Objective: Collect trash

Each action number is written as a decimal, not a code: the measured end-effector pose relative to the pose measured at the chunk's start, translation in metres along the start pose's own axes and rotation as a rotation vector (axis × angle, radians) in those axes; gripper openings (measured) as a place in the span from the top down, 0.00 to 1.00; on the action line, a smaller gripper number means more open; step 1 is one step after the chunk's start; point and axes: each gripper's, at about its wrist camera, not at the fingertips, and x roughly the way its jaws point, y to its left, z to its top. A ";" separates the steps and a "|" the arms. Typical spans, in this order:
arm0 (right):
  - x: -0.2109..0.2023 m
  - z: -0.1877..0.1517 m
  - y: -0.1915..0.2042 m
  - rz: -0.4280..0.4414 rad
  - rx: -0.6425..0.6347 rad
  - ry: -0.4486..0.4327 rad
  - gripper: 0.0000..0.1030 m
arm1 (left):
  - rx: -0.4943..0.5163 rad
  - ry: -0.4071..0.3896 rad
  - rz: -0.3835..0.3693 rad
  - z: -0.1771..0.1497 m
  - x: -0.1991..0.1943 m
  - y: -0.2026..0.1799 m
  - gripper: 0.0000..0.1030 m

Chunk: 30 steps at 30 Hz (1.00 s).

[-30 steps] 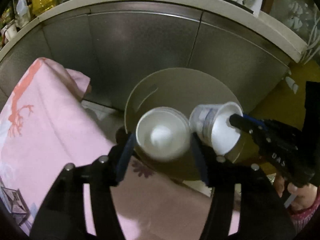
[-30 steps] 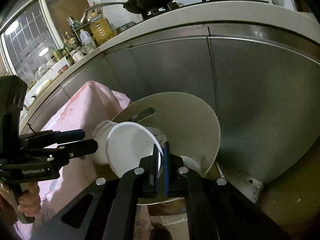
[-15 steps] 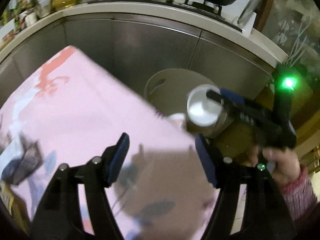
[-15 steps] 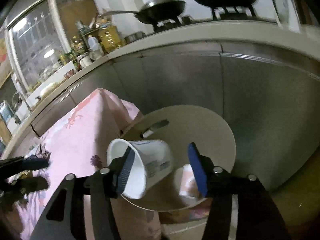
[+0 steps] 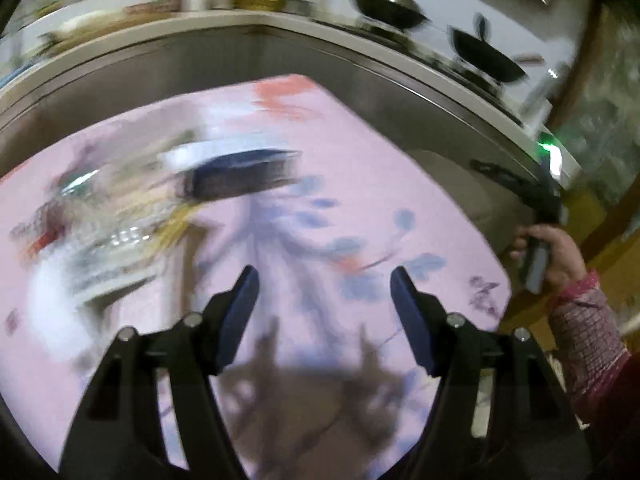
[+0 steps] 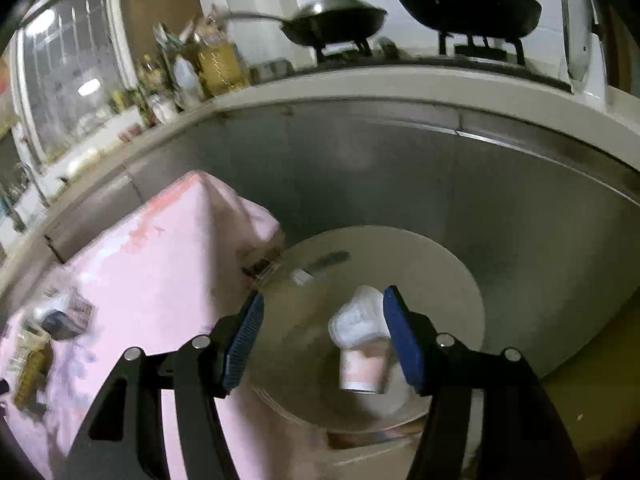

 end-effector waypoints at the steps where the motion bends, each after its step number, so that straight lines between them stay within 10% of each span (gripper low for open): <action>1: -0.012 0.002 0.013 0.034 -0.011 -0.024 0.42 | -0.024 -0.014 0.024 -0.007 -0.014 0.013 0.36; 8: -0.027 -0.008 0.114 0.435 0.002 0.044 0.48 | -0.243 -0.073 0.281 -0.065 -0.092 0.115 0.36; 14: 0.002 -0.051 0.220 0.759 0.035 0.344 0.60 | -0.284 -0.118 0.231 -0.064 -0.089 0.142 0.36; 22: 0.034 -0.078 0.283 0.832 0.104 0.547 0.60 | -0.023 -0.129 0.207 -0.026 -0.047 0.111 0.36; 30: 0.080 -0.069 0.278 0.836 0.305 0.613 0.60 | -0.335 -0.045 -0.128 0.000 -0.012 0.146 0.37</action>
